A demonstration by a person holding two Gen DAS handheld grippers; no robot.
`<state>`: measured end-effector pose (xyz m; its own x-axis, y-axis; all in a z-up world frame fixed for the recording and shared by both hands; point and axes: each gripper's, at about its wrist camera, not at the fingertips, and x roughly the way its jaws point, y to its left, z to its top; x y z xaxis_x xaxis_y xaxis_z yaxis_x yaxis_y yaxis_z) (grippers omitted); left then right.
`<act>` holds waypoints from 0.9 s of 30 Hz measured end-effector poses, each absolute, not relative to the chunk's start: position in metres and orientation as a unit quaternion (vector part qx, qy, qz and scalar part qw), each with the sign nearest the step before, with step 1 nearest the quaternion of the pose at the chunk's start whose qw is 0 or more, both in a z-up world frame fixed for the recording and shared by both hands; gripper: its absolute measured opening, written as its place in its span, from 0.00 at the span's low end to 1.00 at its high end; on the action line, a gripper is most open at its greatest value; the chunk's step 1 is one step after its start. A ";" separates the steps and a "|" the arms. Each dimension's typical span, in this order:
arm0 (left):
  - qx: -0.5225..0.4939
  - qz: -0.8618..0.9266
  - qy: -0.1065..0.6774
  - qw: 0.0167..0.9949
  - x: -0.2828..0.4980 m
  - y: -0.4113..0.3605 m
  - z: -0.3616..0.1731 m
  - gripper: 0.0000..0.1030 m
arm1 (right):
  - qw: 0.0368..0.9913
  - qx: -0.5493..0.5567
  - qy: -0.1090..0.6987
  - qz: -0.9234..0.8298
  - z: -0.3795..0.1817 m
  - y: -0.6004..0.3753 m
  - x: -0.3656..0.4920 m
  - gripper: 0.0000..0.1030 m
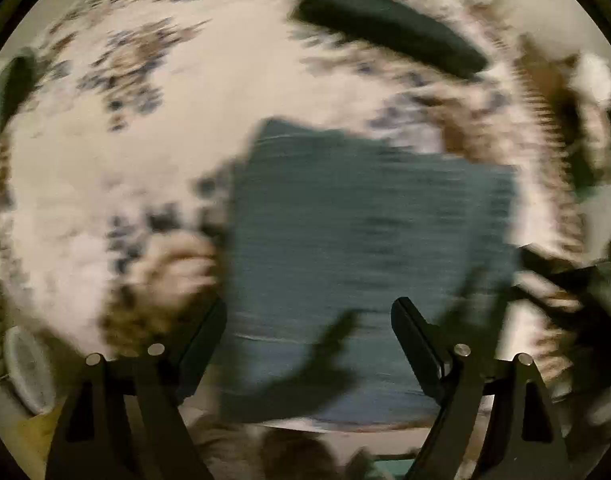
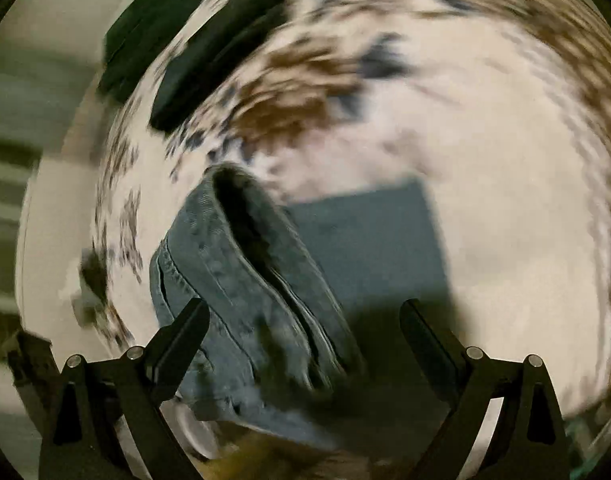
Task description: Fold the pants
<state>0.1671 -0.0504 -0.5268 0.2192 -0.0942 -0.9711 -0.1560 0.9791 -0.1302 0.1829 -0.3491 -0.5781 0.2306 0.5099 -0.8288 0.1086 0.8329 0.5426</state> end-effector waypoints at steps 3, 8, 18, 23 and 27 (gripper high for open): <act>-0.108 0.041 0.643 0.757 0.175 -0.035 -0.545 0.81 | 0.726 0.198 0.638 0.163 -0.595 -0.314 0.211 0.96; -0.087 0.052 0.637 0.764 0.180 -0.038 -0.549 0.81 | 0.740 0.162 0.634 0.153 -0.599 -0.287 0.218 0.87; -0.069 0.033 0.631 0.772 0.181 -0.062 -0.530 0.81 | 0.784 0.178 0.590 0.077 -0.557 -0.297 0.177 0.15; -0.063 0.023 0.609 0.790 0.179 -0.071 -0.501 0.81 | 0.789 0.208 0.577 0.045 -0.526 -0.337 0.149 0.08; -0.088 0.007 0.608 0.789 0.180 -0.071 -0.495 0.81 | 0.790 0.216 0.574 0.000 -0.517 -0.377 0.131 0.08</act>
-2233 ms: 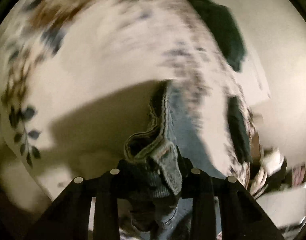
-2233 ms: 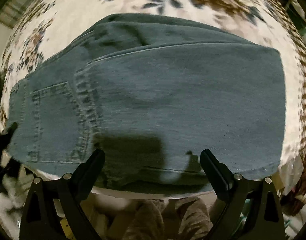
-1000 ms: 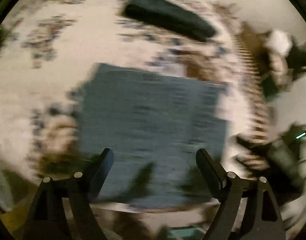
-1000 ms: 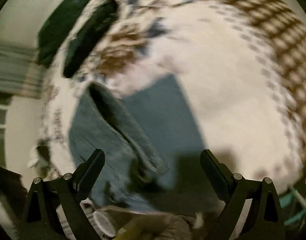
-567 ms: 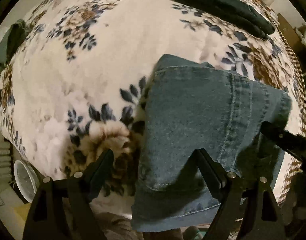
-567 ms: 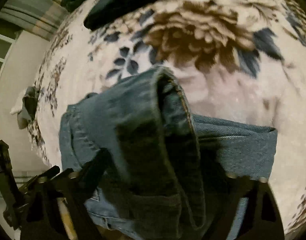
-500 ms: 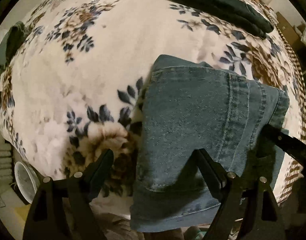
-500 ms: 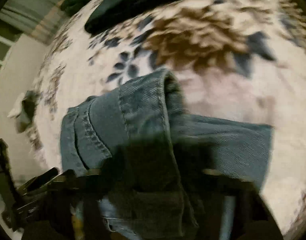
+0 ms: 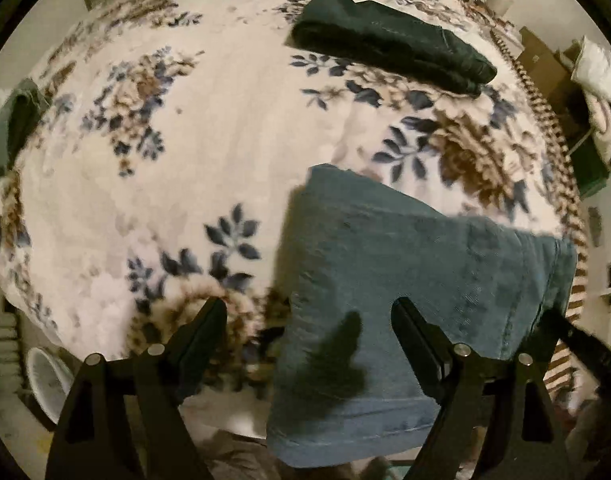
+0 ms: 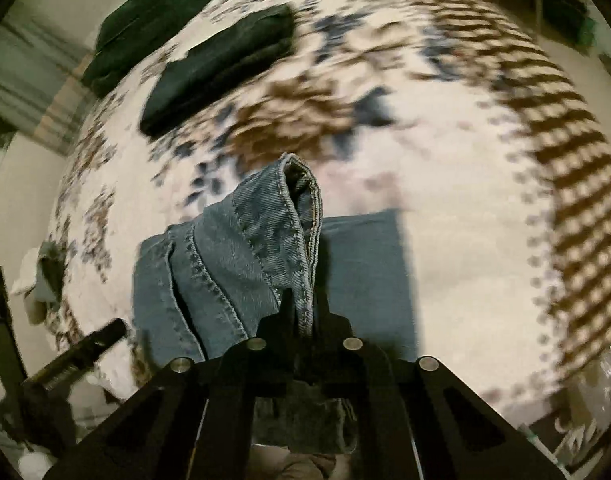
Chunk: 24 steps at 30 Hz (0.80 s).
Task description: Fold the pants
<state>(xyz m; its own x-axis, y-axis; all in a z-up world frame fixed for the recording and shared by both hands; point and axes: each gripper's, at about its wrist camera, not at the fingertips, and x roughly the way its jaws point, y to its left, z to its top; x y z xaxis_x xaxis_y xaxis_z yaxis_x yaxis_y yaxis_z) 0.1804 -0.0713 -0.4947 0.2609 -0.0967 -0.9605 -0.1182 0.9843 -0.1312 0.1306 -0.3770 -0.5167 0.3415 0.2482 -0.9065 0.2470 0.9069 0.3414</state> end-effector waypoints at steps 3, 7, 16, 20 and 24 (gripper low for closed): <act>-0.097 0.004 0.612 0.785 0.187 -0.073 -0.500 0.81 | 0.793 0.217 0.567 -0.058 -0.510 -0.421 0.115 0.08; -0.118 -0.008 0.622 0.774 0.192 -0.080 -0.516 0.81 | 0.782 0.221 0.573 -0.109 -0.522 -0.464 0.100 0.08; -0.144 -0.038 0.640 0.753 0.217 -0.100 -0.556 0.87 | 0.735 0.271 0.613 -0.103 -0.564 -0.491 0.104 0.63; -0.105 -0.035 0.644 0.757 0.226 -0.106 -0.569 1.00 | 0.732 0.279 0.617 -0.072 -0.557 -0.484 0.089 0.66; -0.133 -0.049 0.650 0.747 0.224 -0.098 -0.578 1.00 | 0.686 0.266 0.672 -0.080 -0.587 -0.473 0.066 0.73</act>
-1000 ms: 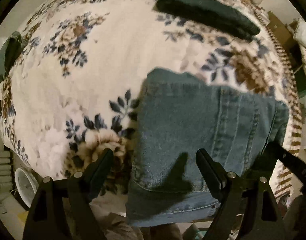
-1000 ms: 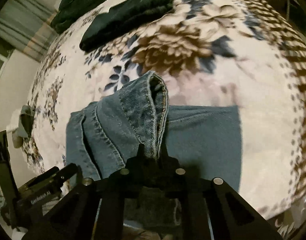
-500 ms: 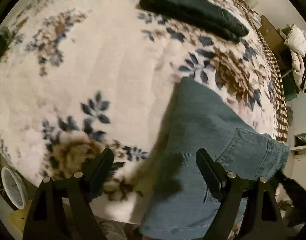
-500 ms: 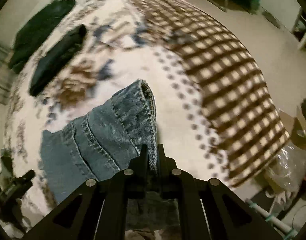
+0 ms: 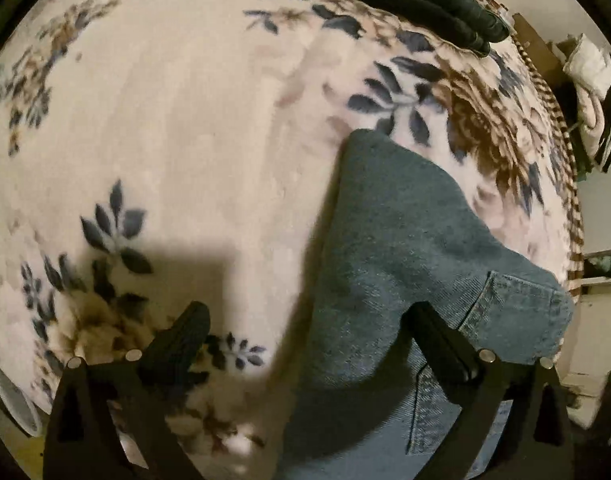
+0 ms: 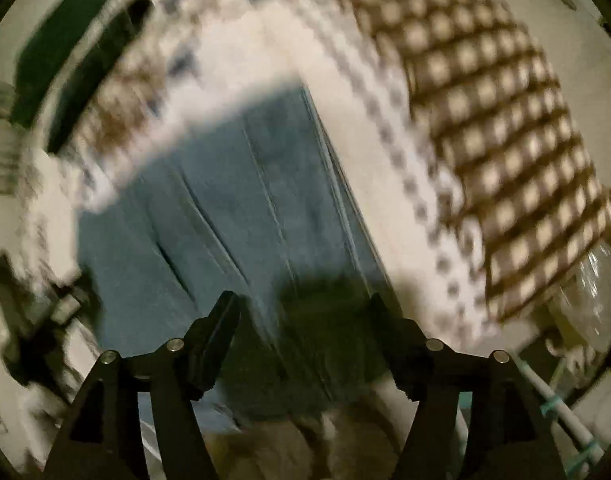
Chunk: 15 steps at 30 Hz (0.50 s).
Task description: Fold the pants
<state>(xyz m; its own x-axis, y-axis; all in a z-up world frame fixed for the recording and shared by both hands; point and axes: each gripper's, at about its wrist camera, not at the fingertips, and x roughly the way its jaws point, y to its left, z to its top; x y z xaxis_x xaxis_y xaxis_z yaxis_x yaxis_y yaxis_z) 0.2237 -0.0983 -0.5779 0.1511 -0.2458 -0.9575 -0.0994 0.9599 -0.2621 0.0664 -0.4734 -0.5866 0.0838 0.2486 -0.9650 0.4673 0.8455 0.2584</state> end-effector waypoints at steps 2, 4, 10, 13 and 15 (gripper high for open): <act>-0.133 -0.052 0.657 0.740 0.221 -0.097 -0.572 1.00 | 0.676 0.325 0.656 -0.084 -0.589 -0.485 0.049 0.75; -0.141 -0.056 0.654 0.741 0.212 -0.093 -0.560 0.99 | 0.677 0.374 0.628 -0.086 -0.583 -0.495 0.030 0.75; -0.209 -0.080 0.662 0.715 0.175 -0.080 -0.570 0.99 | 0.636 0.475 0.606 -0.051 -0.611 -0.490 -0.014 0.80; -0.231 -0.096 0.670 0.699 0.166 -0.085 -0.588 0.99 | 0.628 0.532 0.568 -0.017 -0.640 -0.476 -0.016 0.85; -0.251 -0.109 0.676 0.685 0.166 -0.091 -0.600 0.99 | 0.632 0.554 0.542 -0.007 -0.653 -0.474 -0.010 0.95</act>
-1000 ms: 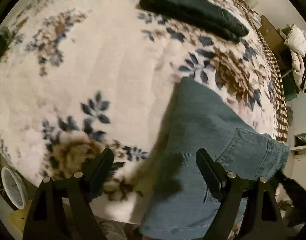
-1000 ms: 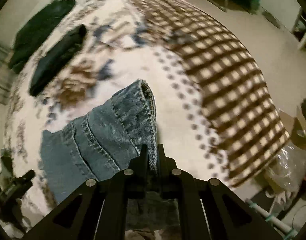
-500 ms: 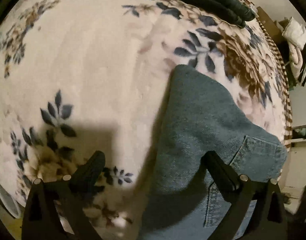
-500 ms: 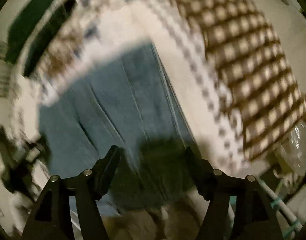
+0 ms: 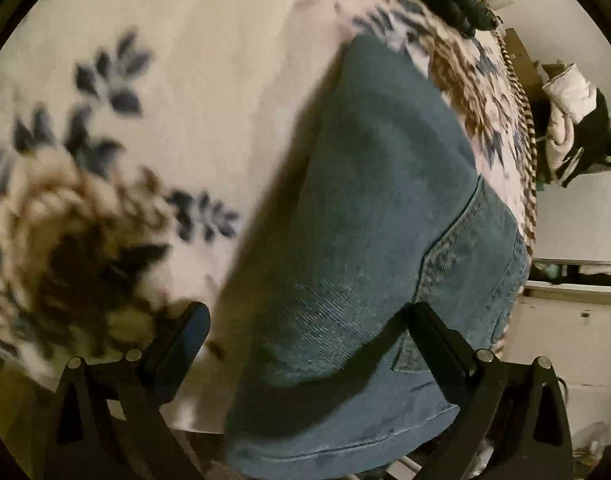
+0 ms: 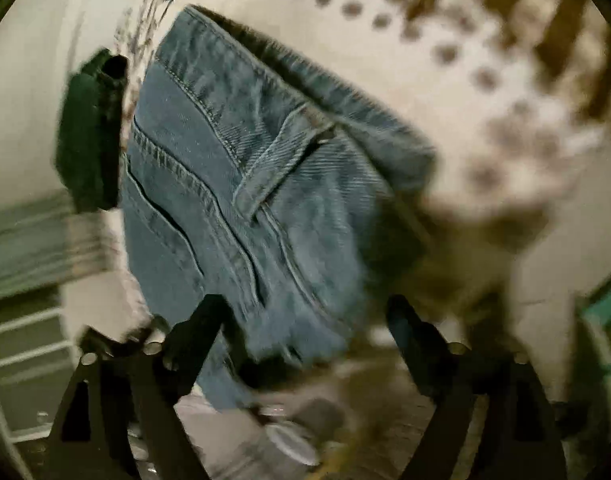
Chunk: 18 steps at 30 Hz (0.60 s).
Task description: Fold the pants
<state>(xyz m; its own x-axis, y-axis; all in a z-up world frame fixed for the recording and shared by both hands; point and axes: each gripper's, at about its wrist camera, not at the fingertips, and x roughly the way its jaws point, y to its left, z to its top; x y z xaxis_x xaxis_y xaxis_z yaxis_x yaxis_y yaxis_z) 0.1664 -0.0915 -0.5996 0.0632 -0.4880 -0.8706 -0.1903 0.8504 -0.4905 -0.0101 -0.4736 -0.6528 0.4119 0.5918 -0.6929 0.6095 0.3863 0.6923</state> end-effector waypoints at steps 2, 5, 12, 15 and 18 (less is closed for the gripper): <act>-0.258 -0.114 0.678 0.679 0.167 -0.095 -0.605 0.99 | 0.645 0.561 0.518 0.009 -0.651 -0.467 -0.001 1.00; -0.254 -0.123 0.674 0.683 0.167 -0.100 -0.605 0.99 | 0.657 0.560 0.503 0.032 -0.642 -0.461 0.011 0.98; -0.248 -0.135 0.669 0.687 0.169 -0.107 -0.608 0.99 | 0.641 0.592 0.486 0.054 -0.654 -0.477 -0.007 0.89; -0.247 -0.133 0.666 0.692 0.170 -0.109 -0.609 0.99 | 0.645 0.582 0.491 0.067 -0.659 -0.470 -0.001 0.87; -0.251 -0.132 0.662 0.694 0.172 -0.112 -0.607 0.96 | 0.663 0.545 0.510 0.062 -0.651 -0.457 0.009 0.85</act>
